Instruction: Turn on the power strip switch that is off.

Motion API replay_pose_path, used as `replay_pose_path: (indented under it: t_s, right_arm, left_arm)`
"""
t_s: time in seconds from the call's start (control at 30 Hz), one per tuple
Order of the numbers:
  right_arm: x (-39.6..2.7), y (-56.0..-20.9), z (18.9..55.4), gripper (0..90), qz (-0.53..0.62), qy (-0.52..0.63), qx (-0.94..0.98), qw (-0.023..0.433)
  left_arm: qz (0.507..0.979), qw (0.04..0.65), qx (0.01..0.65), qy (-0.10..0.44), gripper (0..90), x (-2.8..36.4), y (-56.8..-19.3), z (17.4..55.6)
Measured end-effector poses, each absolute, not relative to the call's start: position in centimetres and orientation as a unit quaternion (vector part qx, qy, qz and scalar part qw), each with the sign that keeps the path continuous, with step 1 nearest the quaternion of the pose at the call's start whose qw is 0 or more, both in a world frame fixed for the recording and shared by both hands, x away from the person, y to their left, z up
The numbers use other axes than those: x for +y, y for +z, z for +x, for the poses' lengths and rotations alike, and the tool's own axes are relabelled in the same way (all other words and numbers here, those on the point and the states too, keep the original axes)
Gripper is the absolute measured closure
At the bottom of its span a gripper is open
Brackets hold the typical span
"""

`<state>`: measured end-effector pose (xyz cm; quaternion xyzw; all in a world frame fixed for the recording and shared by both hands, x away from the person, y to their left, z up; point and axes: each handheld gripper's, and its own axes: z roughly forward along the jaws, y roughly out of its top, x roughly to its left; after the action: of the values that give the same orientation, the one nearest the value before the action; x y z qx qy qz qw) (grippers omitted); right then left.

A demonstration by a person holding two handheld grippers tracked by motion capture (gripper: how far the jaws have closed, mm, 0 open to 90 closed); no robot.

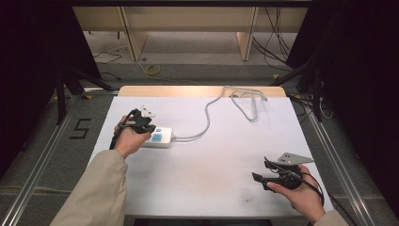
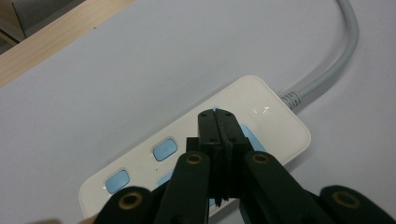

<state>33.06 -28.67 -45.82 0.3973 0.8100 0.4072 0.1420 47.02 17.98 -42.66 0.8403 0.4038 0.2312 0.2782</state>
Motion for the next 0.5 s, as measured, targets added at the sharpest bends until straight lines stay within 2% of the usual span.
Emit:
replay_pose_path:
  t_s: [0.5]
  right_arm:
    - [-28.85, -45.86, 32.78, 29.4, 0.399, 0.406, 0.810, 0.144]
  left_arm:
    - [0.845, 0.276, 0.395, 0.230, 89.9, 17.35, -42.85, 47.64]
